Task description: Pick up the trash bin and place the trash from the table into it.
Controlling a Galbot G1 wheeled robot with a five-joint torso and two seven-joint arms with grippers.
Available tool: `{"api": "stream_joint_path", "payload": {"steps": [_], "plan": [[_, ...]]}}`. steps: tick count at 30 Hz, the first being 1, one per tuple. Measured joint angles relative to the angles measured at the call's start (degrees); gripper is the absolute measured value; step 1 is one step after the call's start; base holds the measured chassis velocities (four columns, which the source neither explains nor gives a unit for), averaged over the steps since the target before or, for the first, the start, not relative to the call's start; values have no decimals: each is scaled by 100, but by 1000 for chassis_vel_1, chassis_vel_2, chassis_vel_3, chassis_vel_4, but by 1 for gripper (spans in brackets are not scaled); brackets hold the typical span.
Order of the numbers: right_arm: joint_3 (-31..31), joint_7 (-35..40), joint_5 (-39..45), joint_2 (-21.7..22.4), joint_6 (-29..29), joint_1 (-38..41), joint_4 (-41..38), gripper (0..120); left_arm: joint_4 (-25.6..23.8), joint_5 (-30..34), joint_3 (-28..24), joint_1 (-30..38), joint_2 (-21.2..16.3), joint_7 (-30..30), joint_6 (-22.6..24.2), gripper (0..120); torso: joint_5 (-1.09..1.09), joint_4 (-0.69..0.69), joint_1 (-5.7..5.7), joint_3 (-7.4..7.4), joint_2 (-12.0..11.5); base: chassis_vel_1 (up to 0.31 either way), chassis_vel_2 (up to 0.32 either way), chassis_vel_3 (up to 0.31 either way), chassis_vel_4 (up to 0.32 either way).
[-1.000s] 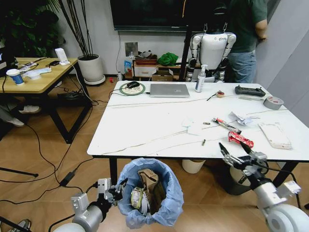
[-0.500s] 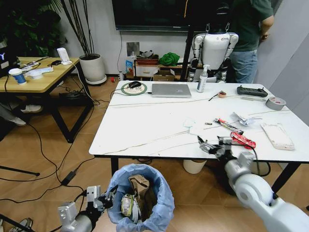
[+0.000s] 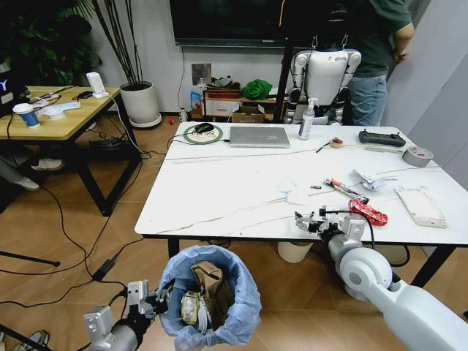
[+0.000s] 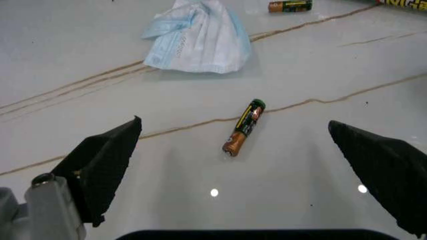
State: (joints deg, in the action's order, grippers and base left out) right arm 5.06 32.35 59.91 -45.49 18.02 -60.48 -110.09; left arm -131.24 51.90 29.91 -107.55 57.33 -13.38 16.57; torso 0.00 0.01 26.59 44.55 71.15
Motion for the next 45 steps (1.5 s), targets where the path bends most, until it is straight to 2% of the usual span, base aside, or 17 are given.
{"api": "stream_joint_path", "payload": {"steps": [28, 30, 32, 36, 40, 43, 45], "plan": [[-189, -114, -158, 10, -17, 191, 353, 100, 89, 30, -53, 129, 12, -8, -16, 2, 1, -1, 0, -2, 0, 0, 0, 0, 0], [-200, -123, -164, 24, -16, 200, 357, 94, 90, 38, -57, 140, 11, -10, -16, 2, 1, -1, 0, -2, 0, 0, 0, 0, 0], [-200, -123, -164, 24, -16, 200, 357, 94, 90, 38, -57, 140, 11, -10, -16, 2, 1, -1, 0, -2, 0, 0, 0, 0, 0], [-208, -140, -172, 42, -13, 217, 360, 69, 96, 56, -69, 163, 4, -16, -16, 2, 0, 0, 0, -1, 0, 0, 0, 0, 0], [-209, -143, -184, 56, -8, 212, 355, 59, 99, 61, -73, 174, 2, -20, -16, 2, 1, 0, 0, -1, 0, 0, 0, 0, 0], [-206, -146, -228, 71, -7, 176, 347, 44, 104, 66, -79, 187, 2, -22, -16, 2, 2, 0, 0, -1, 1, 0, 0, 0, 0], [-205, -148, -244, 76, -7, 161, 342, 41, 104, 66, -81, 187, 3, -23, -16, 2, 2, 0, 0, -1, 1, 0, 0, 0, 0]]}}
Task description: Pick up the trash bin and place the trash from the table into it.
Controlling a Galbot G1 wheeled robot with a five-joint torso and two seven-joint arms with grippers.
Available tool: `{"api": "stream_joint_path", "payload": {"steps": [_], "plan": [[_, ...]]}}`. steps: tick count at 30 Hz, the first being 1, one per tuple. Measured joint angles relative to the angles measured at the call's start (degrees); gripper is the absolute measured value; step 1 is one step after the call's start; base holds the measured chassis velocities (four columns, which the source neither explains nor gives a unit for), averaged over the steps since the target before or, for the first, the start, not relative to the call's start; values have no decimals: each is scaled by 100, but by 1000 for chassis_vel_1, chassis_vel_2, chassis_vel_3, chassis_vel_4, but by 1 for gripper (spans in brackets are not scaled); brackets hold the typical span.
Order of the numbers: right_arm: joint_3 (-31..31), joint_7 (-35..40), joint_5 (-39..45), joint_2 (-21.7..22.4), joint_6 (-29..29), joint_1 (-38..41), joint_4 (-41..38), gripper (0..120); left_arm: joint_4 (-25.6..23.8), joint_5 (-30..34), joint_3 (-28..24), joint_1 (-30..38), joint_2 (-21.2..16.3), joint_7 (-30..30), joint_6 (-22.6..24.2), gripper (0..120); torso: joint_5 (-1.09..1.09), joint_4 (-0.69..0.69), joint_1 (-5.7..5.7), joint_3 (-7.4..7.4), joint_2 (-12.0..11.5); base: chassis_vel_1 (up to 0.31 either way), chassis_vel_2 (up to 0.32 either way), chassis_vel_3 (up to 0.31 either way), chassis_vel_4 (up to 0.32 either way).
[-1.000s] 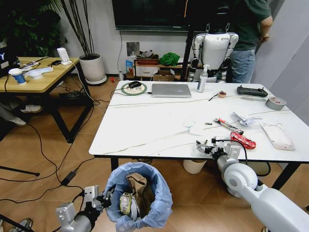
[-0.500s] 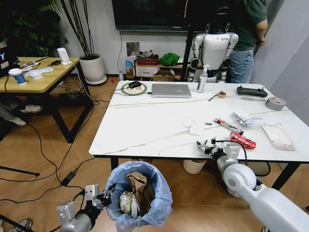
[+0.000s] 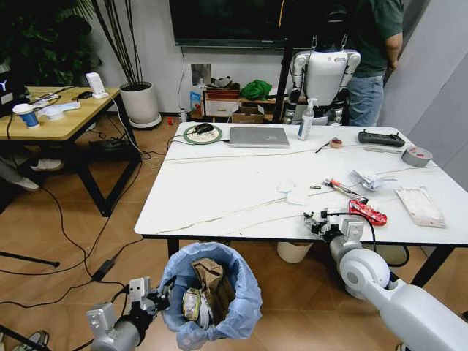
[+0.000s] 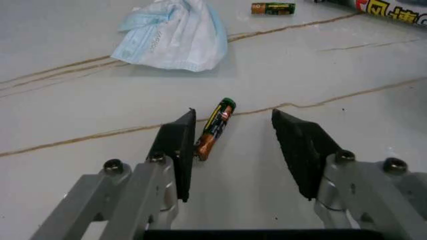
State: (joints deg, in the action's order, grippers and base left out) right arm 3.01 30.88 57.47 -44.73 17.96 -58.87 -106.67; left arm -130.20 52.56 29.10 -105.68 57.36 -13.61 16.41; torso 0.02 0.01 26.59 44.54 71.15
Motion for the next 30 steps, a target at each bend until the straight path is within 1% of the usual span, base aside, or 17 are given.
{"api": "stream_joint_path", "payload": {"steps": [2, 3, 5, 7, 8, 11, 17, 19, 21, 23, 24, 27, 30], "plan": [[3, -8, -33, 13, 0, -31, -6, 34, 1, 1, -1, 1, 1, -1, 0, 2, 1, 0, 0, 0, 0, 0, 0, 0, 0], [6, -12, -55, 28, 0, -54, -19, 27, 3, 1, -1, 2, 1, -1, 0, 2, 0, 0, 0, 0, 0, 0, 0, 0, 0], [10, -13, -70, 73, 0, -92, -43, 21, 2, 1, -1, 6, 6, -1, 0, 2, 1, 0, 0, -1, 0, 0, 0, 0, 0], [-4, -12, -76, 135, 3, -139, -104, 11, 2, 2, -1, 24, 19, -1, 0, 2, 1, 0, 0, 0, 0, 0, 0, 0, 0], [-4, -12, -76, 135, 3, -139, -104, 11, 2, 2, -1, 24, 19, -1, 0, 2, 1, 0, 0, 0, 0, 0, 0, 0, 0], [-92, 20, -85, 157, 14, -157, -180, 1, 3, 2, -13, 43, 30, -3, 0, 2, 0, 0, 0, 0, 1, 0, 0, 0, 0], [-179, 26, -130, 181, 2, -118, -202, 0, -4, 0, -43, 59, 49, -19, -1, 2, -2, 0, 0, 0, 1, 0, 0, 0, 0], [-178, -16, -86, 189, -49, -87, -266, 0, -1, -7, -72, 76, 52, -28, -1, 2, -8, 0, 0, 2, -2, 0, 0, 0, 0], [-179, -166, -26, 240, -228, -60, -411, 0, 19, -17, -104, 93, 61, -30, -6, 2, -13, 0, 1, 4, -3, 0, 0, 0, 0], [-192, -355, -17, 365, -528, -32, -655, 0, 36, -39, -155, 94, 74, -31, -11, 2, -3, -2, 2, 3, -3, 0, 0, 0, 0], [-192, -355, -17, 365, -528, -32, -655, 0, 36, -39, -155, 94, 74, -31, -11, 2, -3, -2, 2, 3, -3, 0, 0, 0, 0], [-383, -948, 13, 707, -985, -54, -1238, 0, 38, -54, -220, 133, 85, -31, -11, 2, -4, -2, 1, 2, -3, 0, 0, 0, 0], [-558, -1519, 35, 908, -1280, -23, -1551, 0, 38, -37, -241, 183, 78, -33, -11, 2, -3, 0, 1, 1, -2, 0, 0, 0, 0]]}}
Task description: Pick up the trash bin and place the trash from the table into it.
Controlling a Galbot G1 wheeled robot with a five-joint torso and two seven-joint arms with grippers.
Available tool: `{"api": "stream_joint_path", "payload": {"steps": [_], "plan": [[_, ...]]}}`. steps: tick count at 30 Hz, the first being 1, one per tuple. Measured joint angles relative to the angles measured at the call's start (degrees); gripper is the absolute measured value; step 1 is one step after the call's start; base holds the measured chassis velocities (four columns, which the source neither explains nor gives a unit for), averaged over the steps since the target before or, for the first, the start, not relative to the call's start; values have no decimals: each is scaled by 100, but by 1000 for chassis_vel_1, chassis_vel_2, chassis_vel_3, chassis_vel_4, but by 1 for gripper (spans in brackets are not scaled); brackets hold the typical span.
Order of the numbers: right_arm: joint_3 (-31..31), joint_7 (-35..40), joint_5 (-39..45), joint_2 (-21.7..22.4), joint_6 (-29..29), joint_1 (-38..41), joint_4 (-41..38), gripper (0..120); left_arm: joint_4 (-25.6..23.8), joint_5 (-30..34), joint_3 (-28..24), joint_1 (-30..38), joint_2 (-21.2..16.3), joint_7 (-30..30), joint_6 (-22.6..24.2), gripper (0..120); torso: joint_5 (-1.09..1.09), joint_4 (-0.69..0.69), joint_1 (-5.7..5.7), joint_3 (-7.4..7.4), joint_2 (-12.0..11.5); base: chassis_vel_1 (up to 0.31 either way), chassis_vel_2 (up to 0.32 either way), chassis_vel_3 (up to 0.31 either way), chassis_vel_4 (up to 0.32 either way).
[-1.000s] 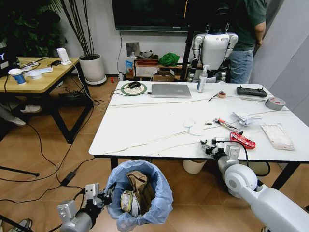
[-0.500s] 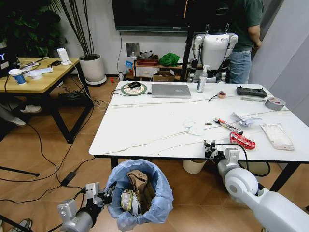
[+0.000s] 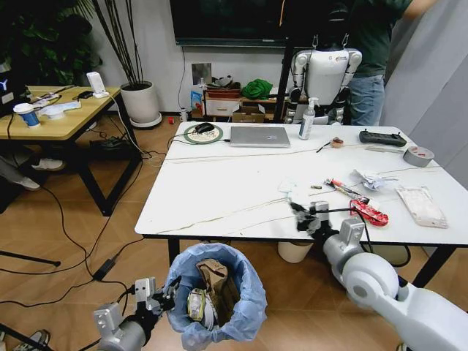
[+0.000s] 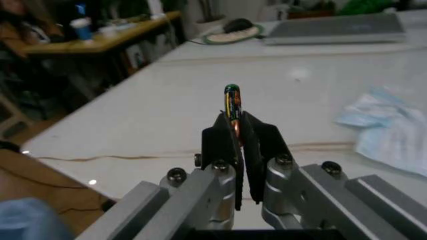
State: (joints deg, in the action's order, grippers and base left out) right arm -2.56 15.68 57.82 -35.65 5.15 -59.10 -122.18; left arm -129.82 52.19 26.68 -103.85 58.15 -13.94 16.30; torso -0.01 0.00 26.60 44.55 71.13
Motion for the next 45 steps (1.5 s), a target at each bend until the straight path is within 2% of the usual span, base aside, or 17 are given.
{"api": "stream_joint_path", "payload": {"steps": [3, 4, 9, 10, 16, 25, 37, 41, 43, 45], "plan": [[-175, -470, 22, 127, -208, 84, -192, 0, 0, 37, -10, 37, -24, -2, 0, 2, -1, 0, -1, -1, 1, 0, 0, 0, 0], [-346, -1161, 24, 248, -469, 167, -257, 0, 2, 73, -20, 85, -45, -5, 4, 2, 0, -1, 0, 0, 1, 0, 0, 0, 0], [-589, -2757, -393, 509, -1020, 157, -94, 0, 6, 116, -47, 158, -37, -12, 19, 2, 1, 0, 0, 0, 1, 0, 0, 0, 0], [-589, -2757, -393, 509, -1020, 157, -94, 0, 6, 116, -47, 158, -37, -12, 19, 2, 1, 0, 0, 0, 1, 0, 0, 0, 0], [-600, -3997, -1249, 532, -1484, 89, 345, 0, 25, 156, -95, 251, -29, -23, 39, 2, 0, 0, 0, -1, 1, 0, 0, 0, 0], [-670, -4379, -1918, 504, -1645, 134, 433, 0, -10, 156, -303, 267, -79, -42, 55, 2, 1, 0, 0, -1, 2, 0, 0, 0, 0], [-702, -4617, -2587, 713, -1987, 31, 352, 1, -62, 190, -474, 388, -136, -9, 54, 2, 1, 0, 0, -1, 2, 0, 0, 0, 0], [-628, -4693, -2716, 760, -2064, -105, 389, 18, -101, 232, -478, 401, -144, -9, 54, 2, 1, 0, 0, -1, 2, 0, 0, 0, 0], [-619, -4693, -2714, 760, -2068, -106, 405, 20, -101, 233, -471, 397, -145, -9, 54, 2, 1, 0, -1, -1, 2, 0, 0, 0, 0], [-614, -4681, -2682, 751, -2067, -101, 422, 30, -101, 233, -464, 387, -140, -11, 54, 2, 0, 0, 0, -1, 2, 0, 0, 0, 0]]}}
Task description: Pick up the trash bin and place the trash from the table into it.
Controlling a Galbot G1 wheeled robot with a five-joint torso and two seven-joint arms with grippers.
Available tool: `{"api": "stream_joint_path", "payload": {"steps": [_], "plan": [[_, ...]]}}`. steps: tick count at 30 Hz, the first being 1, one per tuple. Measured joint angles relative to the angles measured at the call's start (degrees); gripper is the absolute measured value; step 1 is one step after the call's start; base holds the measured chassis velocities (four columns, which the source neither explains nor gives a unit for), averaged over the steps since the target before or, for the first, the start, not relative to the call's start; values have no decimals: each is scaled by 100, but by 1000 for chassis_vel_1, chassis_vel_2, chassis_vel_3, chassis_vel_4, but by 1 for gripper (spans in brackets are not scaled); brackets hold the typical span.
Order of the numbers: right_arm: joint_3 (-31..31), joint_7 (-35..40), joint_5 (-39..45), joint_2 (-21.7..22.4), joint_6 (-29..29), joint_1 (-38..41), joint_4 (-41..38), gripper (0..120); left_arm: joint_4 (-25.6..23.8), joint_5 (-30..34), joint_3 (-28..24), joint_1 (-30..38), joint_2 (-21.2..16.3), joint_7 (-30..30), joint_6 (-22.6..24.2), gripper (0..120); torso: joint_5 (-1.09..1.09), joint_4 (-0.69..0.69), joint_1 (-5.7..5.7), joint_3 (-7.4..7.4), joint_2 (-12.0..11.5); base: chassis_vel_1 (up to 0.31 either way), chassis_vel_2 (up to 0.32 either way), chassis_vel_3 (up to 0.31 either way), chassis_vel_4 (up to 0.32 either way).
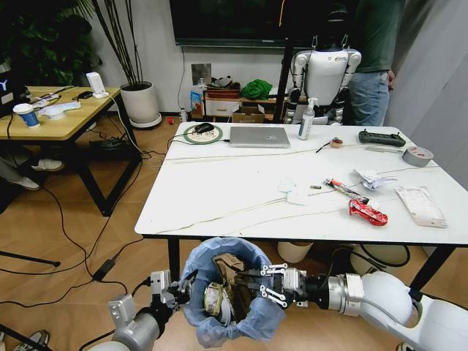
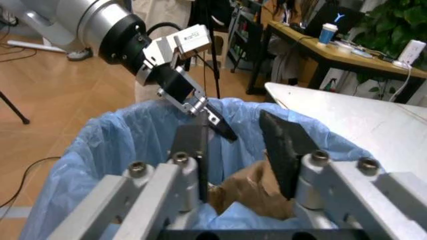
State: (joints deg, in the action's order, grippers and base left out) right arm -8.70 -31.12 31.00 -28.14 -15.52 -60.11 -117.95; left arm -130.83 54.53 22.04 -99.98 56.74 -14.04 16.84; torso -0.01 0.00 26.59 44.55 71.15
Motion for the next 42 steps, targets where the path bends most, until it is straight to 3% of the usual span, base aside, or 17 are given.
{"api": "stream_joint_path", "payload": {"steps": [5, 11, 12, 14, 17, 20, 29, 42], "plan": [[9, 536, 379, -93, 92, 89, -90, 47, 4, -1, 22, -15, 15, -25, 1, 2, 1, 1, 0, 0, 0, 0, 0, 0, 0], [322, 2975, 2123, -863, 931, 785, -101, 72, 82, -26, 118, -37, 83, -34, 1, 2, 1, -1, 0, 0, 0, 0, 0, 0, 0], [322, 2975, 2123, -863, 931, 785, -101, 72, 82, -26, 118, -37, 83, -34, 1, 2, 1, -1, 0, 0, 0, 0, 0, 0, 0], [404, 3669, 2453, -1048, 1405, 978, 140, 79, 80, -30, 134, -54, 94, -33, 0, 2, 3, -2, 0, 0, 0, 0, 0, 0, 0], [452, 4223, 2636, -1247, 1795, 1137, 633, 93, 34, -50, 151, -93, 99, -26, 0, 2, 0, -1, 0, 0, 0, 0, 0, 0, 0], [461, 4499, 2644, -1336, 2014, 1195, 1001, 99, 12, -59, 171, -111, 99, -21, -1, 2, 0, -1, 0, 0, 0, 0, 0, 0, 0], [445, 5279, 2982, -1448, 2697, 1388, 1525, 100, 6, -124, 186, -158, 144, -10, -12, 2, 1, 0, 0, -1, 0, 0, 0, 0, 0], [379, 4773, 2841, -1725, 2766, 2098, 2831, 100, 29, -57, 190, -92, 18, -7, -18, 2, 1, -1, 0, 0, 0, 0, 0, 0, 0]]}}
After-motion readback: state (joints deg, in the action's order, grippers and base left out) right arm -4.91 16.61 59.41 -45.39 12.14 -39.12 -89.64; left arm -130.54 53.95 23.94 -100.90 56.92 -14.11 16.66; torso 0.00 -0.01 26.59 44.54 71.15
